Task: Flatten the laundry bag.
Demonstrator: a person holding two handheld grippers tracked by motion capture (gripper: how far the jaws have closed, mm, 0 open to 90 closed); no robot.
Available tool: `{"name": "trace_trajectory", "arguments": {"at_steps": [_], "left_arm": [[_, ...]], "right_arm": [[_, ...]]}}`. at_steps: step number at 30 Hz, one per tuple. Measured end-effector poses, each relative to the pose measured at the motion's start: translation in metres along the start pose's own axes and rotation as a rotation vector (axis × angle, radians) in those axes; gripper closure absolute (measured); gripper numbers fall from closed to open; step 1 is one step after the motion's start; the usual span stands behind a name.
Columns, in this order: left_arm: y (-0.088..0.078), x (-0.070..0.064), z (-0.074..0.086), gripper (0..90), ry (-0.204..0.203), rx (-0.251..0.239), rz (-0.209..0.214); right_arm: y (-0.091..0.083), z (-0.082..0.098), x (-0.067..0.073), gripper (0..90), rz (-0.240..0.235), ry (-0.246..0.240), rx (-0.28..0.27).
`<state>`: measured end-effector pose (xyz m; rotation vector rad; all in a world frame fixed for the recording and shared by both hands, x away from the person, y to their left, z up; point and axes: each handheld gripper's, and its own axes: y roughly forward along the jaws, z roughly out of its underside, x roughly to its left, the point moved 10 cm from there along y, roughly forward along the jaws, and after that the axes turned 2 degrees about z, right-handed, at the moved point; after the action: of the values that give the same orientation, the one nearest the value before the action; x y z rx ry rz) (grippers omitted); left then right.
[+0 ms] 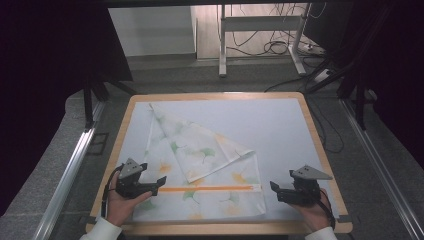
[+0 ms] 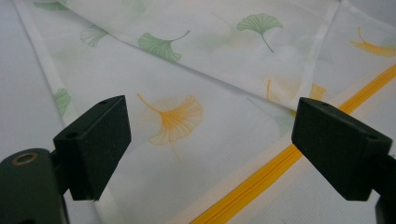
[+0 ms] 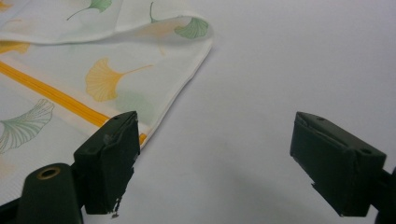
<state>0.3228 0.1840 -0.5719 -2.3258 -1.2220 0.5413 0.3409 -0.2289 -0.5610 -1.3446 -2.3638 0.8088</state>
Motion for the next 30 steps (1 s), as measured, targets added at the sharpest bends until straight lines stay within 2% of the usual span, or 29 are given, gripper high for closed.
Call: {"name": "trace_trajectory", "arguments": {"at_steps": [5, 7, 13, 17, 23, 24, 30], "left_arm": [[0.003, 0.000, 0.003, 12.6, 0.005, 0.020, -0.002], [0.005, -0.002, 0.005, 12.7, 0.007, 0.033, 0.010], [0.002, -0.002, 0.005, 13.0, 0.000, 0.027, 0.012], [0.000, -0.003, 0.009, 13.3, 0.012, 0.041, 0.007], [-0.001, -0.002, 0.011, 13.3, 0.009, 0.039, 0.002], [-0.001, -0.003, 0.010, 15.4, 0.016, 0.038, 0.008], [-0.001, -0.005, 0.010, 15.6, 0.034, 0.036, 0.006]], "right_arm": [[-0.001, -0.002, 0.001, 18.1, -0.004, -0.008, -0.010], [-0.001, -0.002, 0.000, 18.1, -0.004, -0.002, -0.015], [-0.001, -0.001, -0.001, 18.2, 0.000, 0.002, -0.007], [-0.002, -0.002, 0.000, 18.9, -0.011, 0.000, -0.009], [0.000, -0.003, 0.003, 19.2, -0.024, -0.002, -0.006], [0.000, -0.003, 0.004, 20.0, -0.031, 0.013, -0.007], [-0.003, -0.010, 0.007, 21.8, -0.041, 0.004, -0.024]]}}
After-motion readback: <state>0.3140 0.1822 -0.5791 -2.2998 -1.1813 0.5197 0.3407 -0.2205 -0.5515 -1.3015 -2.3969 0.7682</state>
